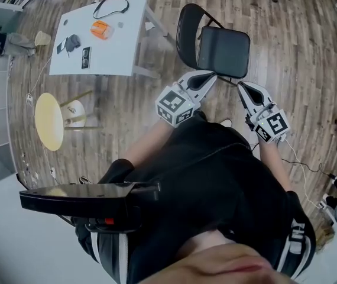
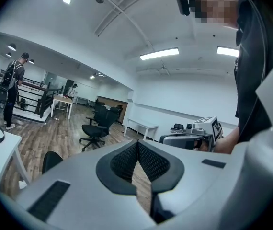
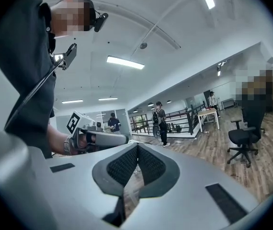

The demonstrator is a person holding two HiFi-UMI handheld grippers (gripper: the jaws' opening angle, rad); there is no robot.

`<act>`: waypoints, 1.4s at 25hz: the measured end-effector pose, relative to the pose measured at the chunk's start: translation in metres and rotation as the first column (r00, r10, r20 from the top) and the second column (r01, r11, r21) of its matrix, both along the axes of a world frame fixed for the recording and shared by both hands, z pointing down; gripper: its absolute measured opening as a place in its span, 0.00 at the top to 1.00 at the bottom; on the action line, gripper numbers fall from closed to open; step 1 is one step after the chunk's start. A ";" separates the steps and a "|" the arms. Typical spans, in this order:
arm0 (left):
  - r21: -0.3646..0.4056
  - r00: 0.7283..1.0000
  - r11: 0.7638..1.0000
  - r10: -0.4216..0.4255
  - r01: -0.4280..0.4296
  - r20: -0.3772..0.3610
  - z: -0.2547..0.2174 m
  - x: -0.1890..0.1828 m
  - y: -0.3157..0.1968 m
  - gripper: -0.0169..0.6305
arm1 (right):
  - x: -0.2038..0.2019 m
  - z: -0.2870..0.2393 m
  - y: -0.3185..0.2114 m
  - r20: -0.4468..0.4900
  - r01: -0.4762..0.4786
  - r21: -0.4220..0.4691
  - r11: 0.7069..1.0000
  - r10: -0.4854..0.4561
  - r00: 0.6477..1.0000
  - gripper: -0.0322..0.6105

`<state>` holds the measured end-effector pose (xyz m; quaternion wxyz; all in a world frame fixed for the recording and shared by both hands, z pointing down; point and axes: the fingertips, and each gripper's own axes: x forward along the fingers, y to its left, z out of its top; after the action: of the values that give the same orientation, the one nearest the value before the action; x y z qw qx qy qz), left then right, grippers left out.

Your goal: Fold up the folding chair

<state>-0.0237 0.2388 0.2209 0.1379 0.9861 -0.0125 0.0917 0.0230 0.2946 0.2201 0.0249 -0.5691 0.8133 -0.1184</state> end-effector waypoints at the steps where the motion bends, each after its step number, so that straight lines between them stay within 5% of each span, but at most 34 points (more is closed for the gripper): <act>1: -0.003 1.000 1.000 0.015 -0.015 -0.002 0.001 0.000 -0.007 0.96 | -0.003 -0.001 -0.008 -0.011 -0.007 0.000 1.000 0.007 1.000 0.93; 16: 0.035 0.988 0.989 0.147 -0.145 -0.051 -0.002 -0.017 -0.115 0.96 | -0.022 -0.001 -0.116 -0.056 -0.160 -0.022 0.987 0.158 0.986 0.93; 35: 0.022 1.000 1.000 -0.015 0.015 0.022 0.020 0.067 -0.157 0.96 | 0.084 0.032 -0.160 0.006 -0.061 -0.063 0.996 0.062 0.998 0.93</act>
<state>0.0432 0.0818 0.2413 0.1278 0.9863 -0.0223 0.1015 0.1066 0.1347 0.2523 0.0138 -0.5938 0.7912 -0.1455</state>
